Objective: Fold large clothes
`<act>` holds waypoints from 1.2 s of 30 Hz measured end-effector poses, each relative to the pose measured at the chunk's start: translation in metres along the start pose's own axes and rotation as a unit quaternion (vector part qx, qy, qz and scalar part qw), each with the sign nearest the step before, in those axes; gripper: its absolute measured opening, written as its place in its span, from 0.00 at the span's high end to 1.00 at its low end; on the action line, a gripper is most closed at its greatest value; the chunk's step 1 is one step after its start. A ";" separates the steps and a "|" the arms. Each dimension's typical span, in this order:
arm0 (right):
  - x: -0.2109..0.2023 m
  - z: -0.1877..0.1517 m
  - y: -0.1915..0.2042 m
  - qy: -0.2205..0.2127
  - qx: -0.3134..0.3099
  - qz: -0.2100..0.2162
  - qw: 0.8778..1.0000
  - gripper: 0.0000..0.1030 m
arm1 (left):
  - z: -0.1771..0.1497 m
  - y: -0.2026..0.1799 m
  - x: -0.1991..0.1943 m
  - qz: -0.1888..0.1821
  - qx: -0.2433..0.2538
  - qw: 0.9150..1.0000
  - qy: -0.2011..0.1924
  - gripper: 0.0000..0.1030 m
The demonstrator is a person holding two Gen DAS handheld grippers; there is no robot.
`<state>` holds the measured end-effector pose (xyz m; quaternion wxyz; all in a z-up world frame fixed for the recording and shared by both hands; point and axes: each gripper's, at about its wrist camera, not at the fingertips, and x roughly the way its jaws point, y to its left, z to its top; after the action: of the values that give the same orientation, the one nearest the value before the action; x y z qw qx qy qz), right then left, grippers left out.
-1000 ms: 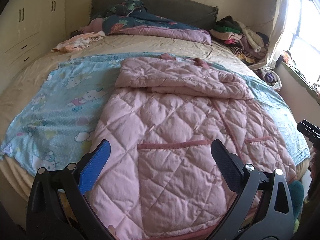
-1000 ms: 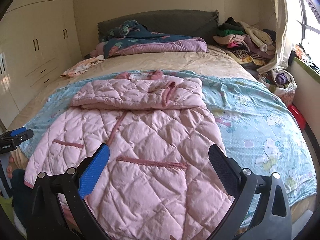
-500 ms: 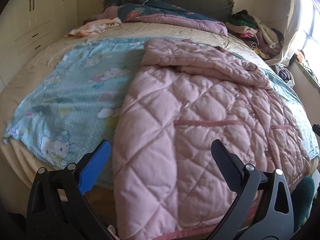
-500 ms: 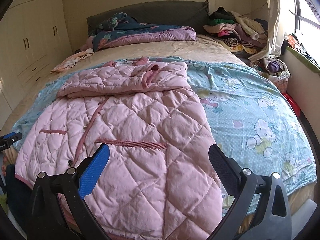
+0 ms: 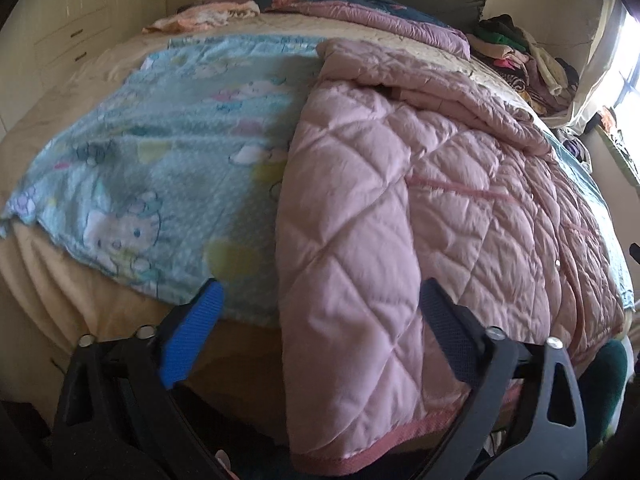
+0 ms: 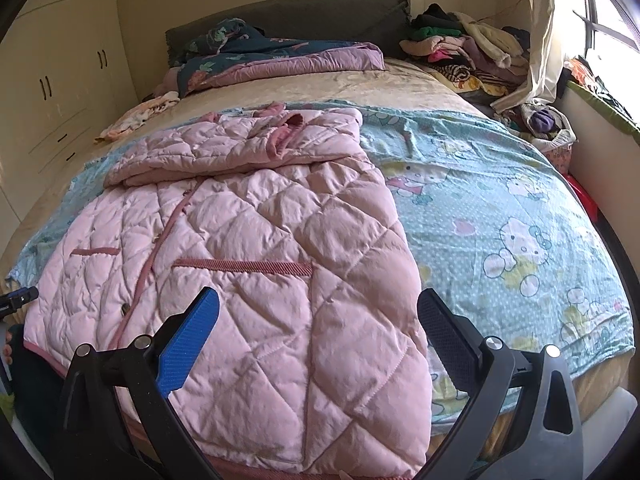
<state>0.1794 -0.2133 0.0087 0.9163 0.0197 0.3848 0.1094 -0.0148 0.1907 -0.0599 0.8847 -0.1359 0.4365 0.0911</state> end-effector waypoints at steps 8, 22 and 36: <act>0.003 -0.015 -0.013 0.018 0.011 -0.001 1.000 0.04 | -0.025 0.008 0.010 -0.044 -0.018 0.998 0.041 0.28; 0.002 -0.067 -0.033 0.078 0.015 0.005 0.997 0.04 | -0.042 -0.016 0.021 -0.060 0.018 0.996 0.067 0.28; 0.014 -0.110 -0.057 0.128 0.115 0.079 0.982 0.12 | -0.043 -0.020 0.026 -0.063 0.024 0.995 0.070 0.23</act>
<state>0.1217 -0.2715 -0.0854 0.8393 0.1415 0.5064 0.1382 -0.0262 0.1591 -0.1024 0.8589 -0.1478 0.4902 0.0150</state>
